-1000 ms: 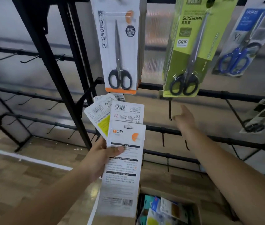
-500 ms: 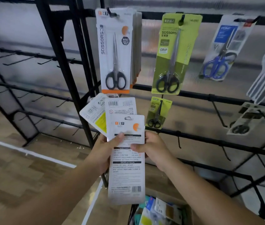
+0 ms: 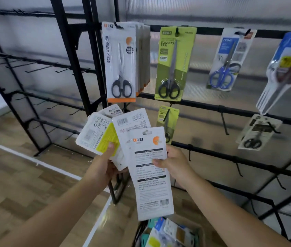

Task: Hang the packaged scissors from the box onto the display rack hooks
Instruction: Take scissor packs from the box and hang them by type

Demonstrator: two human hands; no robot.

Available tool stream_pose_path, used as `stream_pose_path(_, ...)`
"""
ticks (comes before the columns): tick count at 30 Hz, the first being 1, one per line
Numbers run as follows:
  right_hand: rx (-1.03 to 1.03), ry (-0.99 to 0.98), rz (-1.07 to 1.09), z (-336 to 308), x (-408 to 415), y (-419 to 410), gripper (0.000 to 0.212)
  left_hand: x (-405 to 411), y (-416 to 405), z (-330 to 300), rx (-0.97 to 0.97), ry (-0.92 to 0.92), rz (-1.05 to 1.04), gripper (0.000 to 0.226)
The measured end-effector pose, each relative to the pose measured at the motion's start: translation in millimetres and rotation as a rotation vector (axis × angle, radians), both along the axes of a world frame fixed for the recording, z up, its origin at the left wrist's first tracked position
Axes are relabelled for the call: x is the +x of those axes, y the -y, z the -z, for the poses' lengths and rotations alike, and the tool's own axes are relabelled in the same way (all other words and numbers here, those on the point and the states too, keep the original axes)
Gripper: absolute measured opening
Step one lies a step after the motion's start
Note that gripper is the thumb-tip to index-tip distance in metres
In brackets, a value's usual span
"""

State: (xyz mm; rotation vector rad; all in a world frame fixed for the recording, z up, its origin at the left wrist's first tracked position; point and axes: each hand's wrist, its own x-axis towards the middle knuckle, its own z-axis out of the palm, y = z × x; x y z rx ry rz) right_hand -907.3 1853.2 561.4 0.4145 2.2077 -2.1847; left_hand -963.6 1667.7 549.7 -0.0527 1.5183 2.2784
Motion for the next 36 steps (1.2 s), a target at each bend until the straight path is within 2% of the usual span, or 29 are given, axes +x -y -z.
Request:
stream_pose_path(3,-0.012,-0.025,0.013,-4,8,-11,0.028,9,4,4,-0.075,-0.068,0.014,0.020)
stream_pose_path(10,-0.031,-0.072,0.053,-10,9,-4,0.029,25,2,8,-0.204,-0.225,0.153,0.017)
stream_pose_path(15,0.037,-0.168,-0.033,-20,-1,5,0.030,17,3,-16,-0.258,-0.499,0.347,0.046)
stream_pose_path(18,0.016,-0.257,-0.020,-29,-10,5,0.031,8,6,-31,-0.265,-0.604,0.408,0.051)
stream_pose_path(24,0.010,-0.400,0.045,-58,-27,12,0.037,-22,5,-54,-0.277,-0.834,0.252,0.047)
stream_pose_path(25,-0.073,-0.388,0.061,-65,-31,8,0.039,-28,7,-57,-0.302,-0.862,0.210,0.048)
stream_pose_path(27,-0.439,-0.292,0.062,-81,-37,-5,0.030,-39,16,-69,-0.349,-0.922,0.169,0.051)
stream_pose_path(28,-0.587,-0.200,0.030,-89,-38,-12,0.022,-43,21,-77,-0.422,-1.000,0.176,0.050)
stream_pose_path(29,-0.630,-0.098,-0.037,-98,-38,-19,0.029,-47,27,-87,-0.562,-1.184,0.178,0.042)
stream_pose_path(30,-0.603,-0.013,-0.111,-104,-39,-26,0.047,-51,31,-98,-0.736,-1.447,0.180,0.028)
stream_pose_path(31,-0.557,0.041,-0.179,-111,-39,-30,0.065,-53,32,-108,-0.891,-1.723,0.179,0.023)
stream_pose_path(32,-0.487,0.084,-0.248,-119,-42,-32,0.079,-55,33,-115,-0.997,-1.950,0.187,0.029)
stream_pose_path(33,-0.376,0.115,-0.276,-126,-44,-31,0.089,-54,31,-122,-1.071,-2.051,0.222,0.030)
stream_pose_path(35,-0.100,0.153,-0.240,-132,-46,-26,0.107,-50,27,-130,-1.121,-2.103,0.221,0.025)
stream_pose_path(36,-0.056,0.170,-0.261,-133,-46,-23,0.111,-48,26,-130,-1.132,-2.117,0.209,0.025)
